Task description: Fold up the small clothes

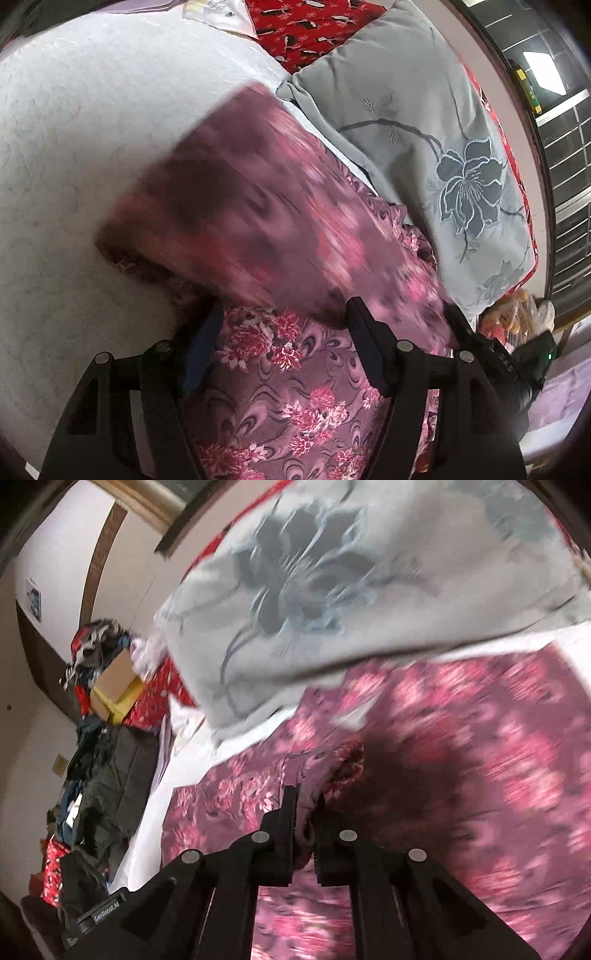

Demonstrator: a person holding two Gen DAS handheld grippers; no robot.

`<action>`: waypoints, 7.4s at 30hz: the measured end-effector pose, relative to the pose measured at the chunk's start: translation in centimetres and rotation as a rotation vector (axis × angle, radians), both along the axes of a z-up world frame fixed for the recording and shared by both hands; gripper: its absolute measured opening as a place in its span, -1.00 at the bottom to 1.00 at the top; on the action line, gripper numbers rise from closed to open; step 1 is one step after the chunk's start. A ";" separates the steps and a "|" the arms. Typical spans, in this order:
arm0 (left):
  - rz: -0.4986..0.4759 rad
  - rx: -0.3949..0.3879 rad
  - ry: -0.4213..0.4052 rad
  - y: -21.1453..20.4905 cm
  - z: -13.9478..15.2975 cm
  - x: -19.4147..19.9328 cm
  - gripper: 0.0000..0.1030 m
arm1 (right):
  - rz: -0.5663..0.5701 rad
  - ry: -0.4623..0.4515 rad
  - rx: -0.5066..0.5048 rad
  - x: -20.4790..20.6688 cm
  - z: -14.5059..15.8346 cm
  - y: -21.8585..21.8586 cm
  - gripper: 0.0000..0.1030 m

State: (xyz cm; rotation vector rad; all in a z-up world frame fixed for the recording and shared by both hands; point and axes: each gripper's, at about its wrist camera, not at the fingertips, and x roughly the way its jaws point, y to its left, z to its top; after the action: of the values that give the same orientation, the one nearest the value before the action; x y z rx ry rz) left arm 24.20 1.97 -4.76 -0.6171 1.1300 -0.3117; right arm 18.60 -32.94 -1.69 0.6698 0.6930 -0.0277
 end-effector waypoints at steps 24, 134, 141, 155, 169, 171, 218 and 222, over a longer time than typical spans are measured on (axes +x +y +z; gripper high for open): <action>-0.172 -0.085 -0.117 -2.9 4.2 -3.0 0.32 | -0.265 0.074 -0.164 -8.9 -1.1 -10.5 -0.87; -0.450 0.076 0.268 6.4 2.8 -12.7 -0.21 | 0.033 -0.037 0.291 -26.4 -1.0 -7.1 -0.91; -0.553 0.164 0.350 5.6 -1.3 -19.2 0.13 | -0.016 0.011 0.323 -29.9 -2.9 -7.5 -0.91; -0.528 0.143 0.393 3.8 -6.3 -22.1 -0.50 | -0.010 0.024 0.314 -32.6 -2.4 -6.1 -0.86; -0.414 -0.258 0.140 8.1 6.5 -19.0 -0.95 | 0.066 -0.130 0.320 -32.7 1.8 -5.0 -0.91; -0.390 -0.257 0.093 7.5 7.6 -17.6 -0.95 | 0.065 -0.149 0.339 -31.9 2.1 -5.1 -0.91; -0.362 0.009 0.313 6.3 -1.4 -21.2 -0.79 | 0.060 -0.015 0.360 -32.4 -1.4 -4.4 -0.85; -0.426 0.163 0.276 5.0 -1.6 -22.6 -0.03 | 0.058 -0.008 0.371 -32.4 -1.7 -4.3 -0.82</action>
State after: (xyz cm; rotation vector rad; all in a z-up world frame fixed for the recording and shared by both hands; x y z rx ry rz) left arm 1.58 7.00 -6.38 -0.2740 1.5378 -0.5026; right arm -13.84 -37.27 -3.38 1.0036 0.7167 0.1602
